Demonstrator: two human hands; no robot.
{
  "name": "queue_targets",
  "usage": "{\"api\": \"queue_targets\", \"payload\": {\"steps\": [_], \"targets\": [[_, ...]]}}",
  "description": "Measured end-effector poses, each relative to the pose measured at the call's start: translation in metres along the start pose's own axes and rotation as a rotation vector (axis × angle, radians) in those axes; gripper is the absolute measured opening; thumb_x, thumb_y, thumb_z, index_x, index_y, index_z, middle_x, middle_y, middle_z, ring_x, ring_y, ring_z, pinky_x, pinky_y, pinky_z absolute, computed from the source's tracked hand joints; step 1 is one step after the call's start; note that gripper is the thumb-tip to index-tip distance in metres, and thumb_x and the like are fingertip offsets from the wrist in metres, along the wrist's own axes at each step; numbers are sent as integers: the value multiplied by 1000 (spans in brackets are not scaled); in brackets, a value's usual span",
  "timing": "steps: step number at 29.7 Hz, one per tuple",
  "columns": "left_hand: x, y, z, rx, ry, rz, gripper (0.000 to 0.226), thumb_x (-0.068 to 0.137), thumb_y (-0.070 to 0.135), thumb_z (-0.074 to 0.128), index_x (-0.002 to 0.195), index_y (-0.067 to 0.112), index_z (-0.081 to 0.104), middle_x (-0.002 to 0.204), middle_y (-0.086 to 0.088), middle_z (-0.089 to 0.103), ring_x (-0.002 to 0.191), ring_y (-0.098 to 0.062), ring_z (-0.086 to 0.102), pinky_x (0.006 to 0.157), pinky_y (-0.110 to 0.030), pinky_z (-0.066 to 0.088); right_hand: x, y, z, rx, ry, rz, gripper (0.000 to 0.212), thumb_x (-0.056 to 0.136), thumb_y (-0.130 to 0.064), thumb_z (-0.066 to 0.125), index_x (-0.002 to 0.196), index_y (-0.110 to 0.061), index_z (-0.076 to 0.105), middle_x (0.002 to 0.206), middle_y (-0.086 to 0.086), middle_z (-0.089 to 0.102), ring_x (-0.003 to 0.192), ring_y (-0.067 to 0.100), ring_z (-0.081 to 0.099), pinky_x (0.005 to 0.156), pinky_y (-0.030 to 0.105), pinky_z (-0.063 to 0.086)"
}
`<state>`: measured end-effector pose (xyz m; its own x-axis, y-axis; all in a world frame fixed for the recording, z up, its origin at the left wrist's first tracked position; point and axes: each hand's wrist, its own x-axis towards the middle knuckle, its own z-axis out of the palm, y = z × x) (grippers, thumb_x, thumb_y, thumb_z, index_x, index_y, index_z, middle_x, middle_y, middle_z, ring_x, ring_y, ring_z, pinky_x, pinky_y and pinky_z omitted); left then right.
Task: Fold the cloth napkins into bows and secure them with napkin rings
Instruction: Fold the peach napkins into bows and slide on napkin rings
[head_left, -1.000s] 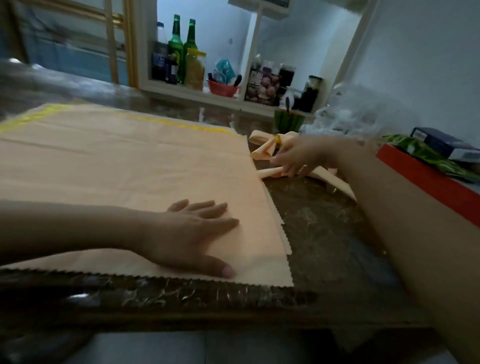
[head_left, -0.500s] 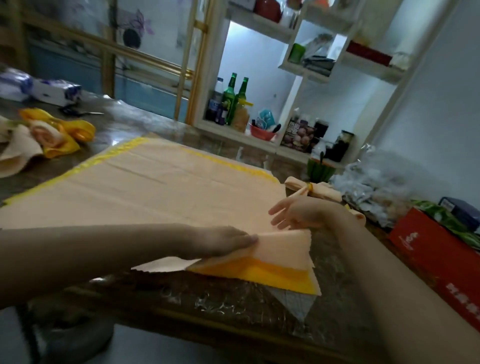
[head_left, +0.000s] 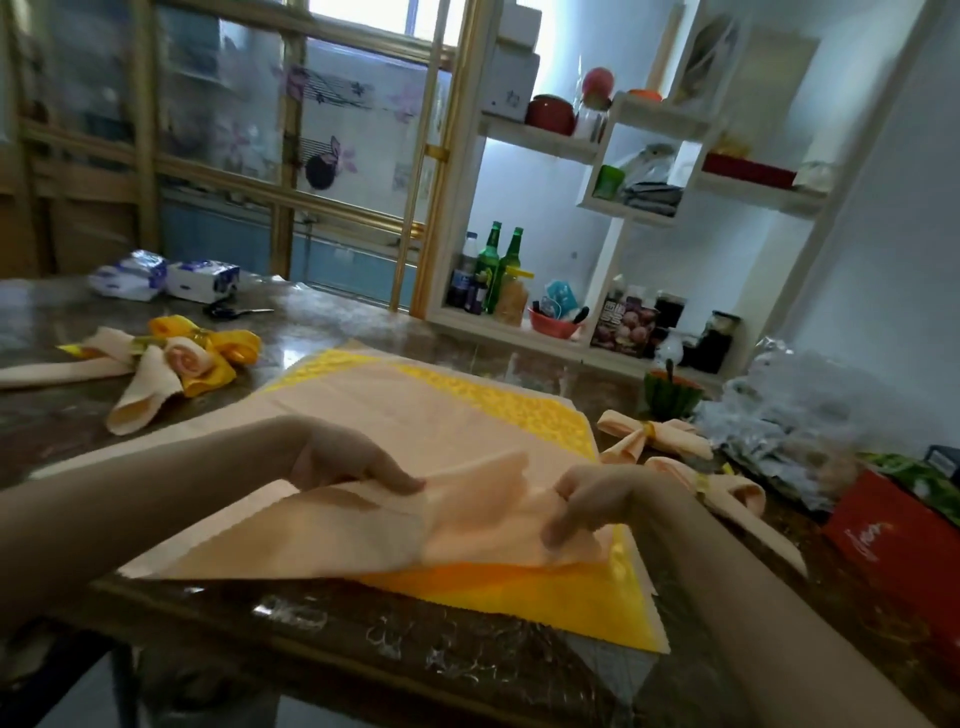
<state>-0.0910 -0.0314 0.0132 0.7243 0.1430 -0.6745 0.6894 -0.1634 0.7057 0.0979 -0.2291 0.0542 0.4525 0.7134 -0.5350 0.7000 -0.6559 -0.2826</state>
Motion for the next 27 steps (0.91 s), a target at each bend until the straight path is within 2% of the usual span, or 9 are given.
{"api": "queue_targets", "payload": {"steps": [3,6,8,11,13,16,18,21,27], "targets": [[-6,-5,-12,94,-118,51,54,58,43,85,96,9,67,87,-4,72,76,-12,69,73,-27,56,-12,-13,-1,174,-235,6,54,86,1,60,135,-5,38,111,5,56,90,18,61,83,32,50],[-11,-7,-30,177,23,-22,25,81,27,72,95,8,63,82,0,72,74,-10,68,71,-24,56,-1,-33,9,109,-289,-33,38,88,2,59,124,0,47,104,16,60,105,34,59,87,44,50],[-3,-5,-40,404,344,-42,21,96,24,52,99,5,61,87,-4,68,78,-15,65,69,-25,53,21,-45,11,-41,6,-68,31,89,-9,60,115,7,57,114,23,62,103,32,61,86,43,52],[19,-2,-46,759,976,45,37,100,30,41,124,4,52,123,-15,56,111,-29,54,85,-34,43,51,-48,16,-282,582,-106,33,93,-16,50,123,-4,52,126,15,56,114,30,54,88,37,45],[30,-5,-43,752,1155,46,46,99,38,37,138,12,37,138,-13,45,125,-31,43,95,-41,38,66,-47,27,-317,620,-120,41,96,-25,47,133,-8,40,135,13,47,124,31,46,95,37,40],[45,-15,-38,909,1016,-34,52,99,44,31,144,16,28,146,-11,35,133,-30,33,102,-46,31,81,-45,51,-233,397,-186,50,96,-38,47,138,-12,39,141,14,43,128,30,42,100,34,37],[52,-26,-34,913,870,-90,53,98,49,28,140,16,32,147,-11,31,135,-30,28,104,-50,28,85,-45,61,-293,389,-215,48,95,-44,44,133,-14,45,138,15,45,124,31,44,100,37,39],[53,-38,-36,895,820,-86,53,98,52,23,133,16,37,145,-12,30,136,-32,26,103,-53,28,88,-42,60,-268,447,-193,48,95,-45,43,133,-14,46,137,14,44,124,31,44,101,41,39],[41,-46,-18,855,731,-116,66,95,58,16,151,23,5,158,-8,-6,145,-28,-4,115,-51,3,70,-41,66,-341,365,-300,67,96,-54,33,150,-19,16,156,5,21,144,21,17,115,35,19]]}}
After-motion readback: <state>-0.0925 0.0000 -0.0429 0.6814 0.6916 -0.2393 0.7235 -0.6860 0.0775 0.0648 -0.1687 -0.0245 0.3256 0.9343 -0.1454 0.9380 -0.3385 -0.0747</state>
